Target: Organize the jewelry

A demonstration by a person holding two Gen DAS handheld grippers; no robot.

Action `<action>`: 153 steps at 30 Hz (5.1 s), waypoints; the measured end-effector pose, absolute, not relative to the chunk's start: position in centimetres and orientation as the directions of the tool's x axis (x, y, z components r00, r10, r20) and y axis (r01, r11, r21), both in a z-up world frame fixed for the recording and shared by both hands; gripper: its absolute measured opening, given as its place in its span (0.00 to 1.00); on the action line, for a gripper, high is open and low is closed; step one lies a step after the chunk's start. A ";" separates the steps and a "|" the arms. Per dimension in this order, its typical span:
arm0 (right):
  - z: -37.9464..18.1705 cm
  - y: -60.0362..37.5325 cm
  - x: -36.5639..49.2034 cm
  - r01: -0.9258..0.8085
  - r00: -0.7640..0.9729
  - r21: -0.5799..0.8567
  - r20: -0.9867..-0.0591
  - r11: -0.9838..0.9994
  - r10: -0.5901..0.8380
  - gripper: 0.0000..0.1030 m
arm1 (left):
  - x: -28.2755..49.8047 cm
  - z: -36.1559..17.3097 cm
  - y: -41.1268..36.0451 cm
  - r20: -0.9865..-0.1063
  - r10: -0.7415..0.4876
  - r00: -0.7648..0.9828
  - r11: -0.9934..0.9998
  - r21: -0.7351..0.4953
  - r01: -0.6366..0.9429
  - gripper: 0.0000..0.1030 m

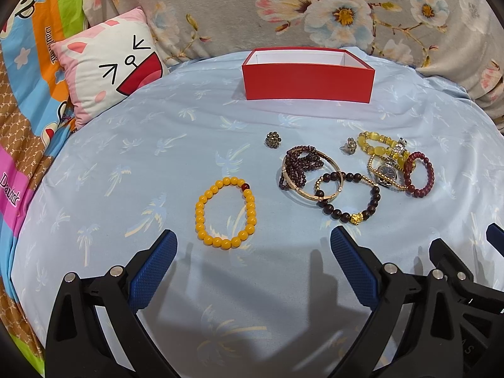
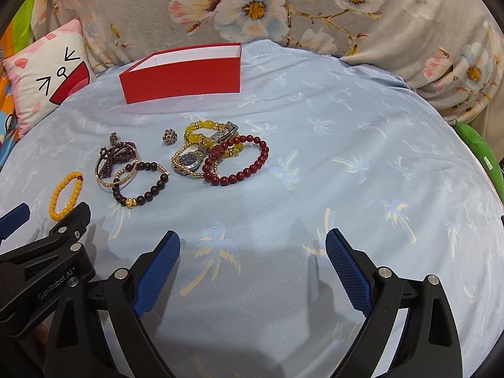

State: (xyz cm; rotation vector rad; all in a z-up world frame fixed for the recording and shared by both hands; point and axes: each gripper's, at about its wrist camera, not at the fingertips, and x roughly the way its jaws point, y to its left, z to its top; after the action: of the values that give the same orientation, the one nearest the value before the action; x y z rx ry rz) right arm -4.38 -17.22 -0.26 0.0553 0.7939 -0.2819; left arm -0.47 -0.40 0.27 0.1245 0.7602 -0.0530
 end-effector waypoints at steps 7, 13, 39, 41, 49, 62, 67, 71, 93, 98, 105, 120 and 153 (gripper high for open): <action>-0.3 -17.2 -4.4 0.270 0.666 -0.057 -0.710 0.961 -0.229 0.87 | -0.5 0.3 -0.4 -0.690 -0.002 0.724 0.991 0.093 0.092 0.91; -0.3 -17.3 -4.4 0.270 0.665 -0.055 -0.711 0.961 -0.228 0.87 | -0.5 0.3 -0.4 -0.690 -0.003 0.724 0.991 0.093 0.092 0.91; 1.0 -20.3 -2.9 0.309 0.645 -0.013 -0.732 0.951 -0.219 0.87 | 4.2 -0.3 5.7 -0.769 -0.026 0.638 0.999 -0.033 0.000 0.84; 1.1 -20.3 -2.5 0.305 0.642 -0.018 -0.735 0.952 -0.220 0.87 | 4.8 -0.8 5.6 -0.783 -0.038 0.621 0.999 -0.039 0.012 0.73; 1.2 -21.1 -0.5 0.303 0.632 -0.009 -0.747 0.953 -0.208 0.82 | 5.6 -0.6 5.0 -0.766 -0.049 0.641 0.998 -0.022 0.051 0.39; -0.3 -22.3 4.2 0.289 0.584 0.032 -0.797 0.957 -0.150 0.41 | 6.6 -0.6 4.2 -0.758 -0.081 0.647 0.996 -0.035 0.083 0.08; -0.3 -22.4 5.1 0.283 0.591 0.044 -0.795 0.958 -0.138 0.30 | 6.8 -0.6 3.9 -0.758 -0.090 0.646 0.995 -0.040 0.091 0.07; -0.3 -22.2 5.4 0.265 0.600 0.048 -0.790 0.963 -0.126 0.08 | 7.0 -0.5 3.9 -0.765 -0.113 0.635 0.993 -0.062 0.102 0.07; 7.7 -22.4 5.0 0.190 0.716 0.136 -0.697 0.972 -0.042 0.07 | 7.8 7.9 2.0 -0.681 -0.245 0.690 0.967 -0.117 0.227 0.07; 9.9 -22.3 7.3 0.141 0.744 0.158 -0.669 0.977 0.001 0.07 | 10.0 10.8 0.8 -0.637 -0.280 0.718 0.956 -0.115 0.271 0.07; 13.6 -22.1 14.3 0.077 0.786 0.156 -0.617 0.985 0.036 0.07 | 17.4 14.4 -2.2 -0.579 -0.327 0.747 0.938 -0.098 0.333 0.07; 11.4 -21.7 32.2 -0.036 0.734 0.208 -0.658 0.978 0.167 0.07 | 34.6 11.0 -7.3 -0.619 -0.358 0.699 0.925 -0.135 0.354 0.07; 10.6 -23.4 29.3 0.045 0.731 0.062 -0.682 0.997 0.009 0.32 | 33.2 9.5 -3.6 -0.596 -0.157 0.788 0.980 0.002 0.197 0.47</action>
State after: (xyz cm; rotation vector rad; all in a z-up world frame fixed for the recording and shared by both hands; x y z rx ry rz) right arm 29.32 -23.45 10.60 0.0760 0.7504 -0.0195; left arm 33.25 -3.57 9.48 0.0652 0.6360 -0.1912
